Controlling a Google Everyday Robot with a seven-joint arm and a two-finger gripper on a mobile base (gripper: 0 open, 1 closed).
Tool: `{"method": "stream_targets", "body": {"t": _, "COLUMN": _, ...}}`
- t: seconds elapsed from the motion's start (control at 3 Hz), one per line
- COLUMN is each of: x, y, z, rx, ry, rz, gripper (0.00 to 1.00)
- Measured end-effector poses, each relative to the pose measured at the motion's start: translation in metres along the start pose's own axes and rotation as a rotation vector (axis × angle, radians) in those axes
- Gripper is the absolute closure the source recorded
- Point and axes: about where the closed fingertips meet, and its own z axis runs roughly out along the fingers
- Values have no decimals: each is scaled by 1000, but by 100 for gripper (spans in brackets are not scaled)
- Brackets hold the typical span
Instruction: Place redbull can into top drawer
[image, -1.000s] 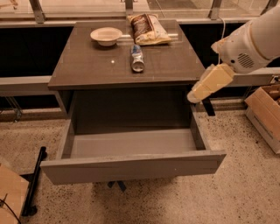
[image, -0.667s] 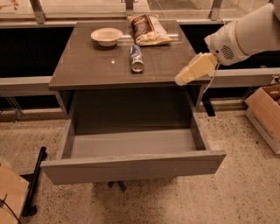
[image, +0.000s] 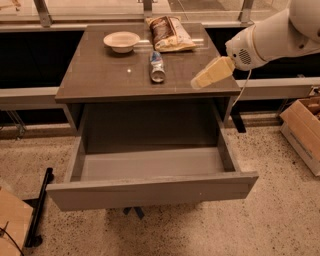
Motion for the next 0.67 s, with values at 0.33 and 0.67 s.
{"method": "stream_targets", "body": {"t": 0.33, "x": 3, "y": 2, "z": 7, "rx": 5, "ry": 17, "rz": 20, "gripper": 0}}
{"method": "stream_targets", "body": {"t": 0.67, "x": 2, "y": 7, "z": 45, "rx": -9, "ry": -13, "rz": 92, "gripper": 0}}
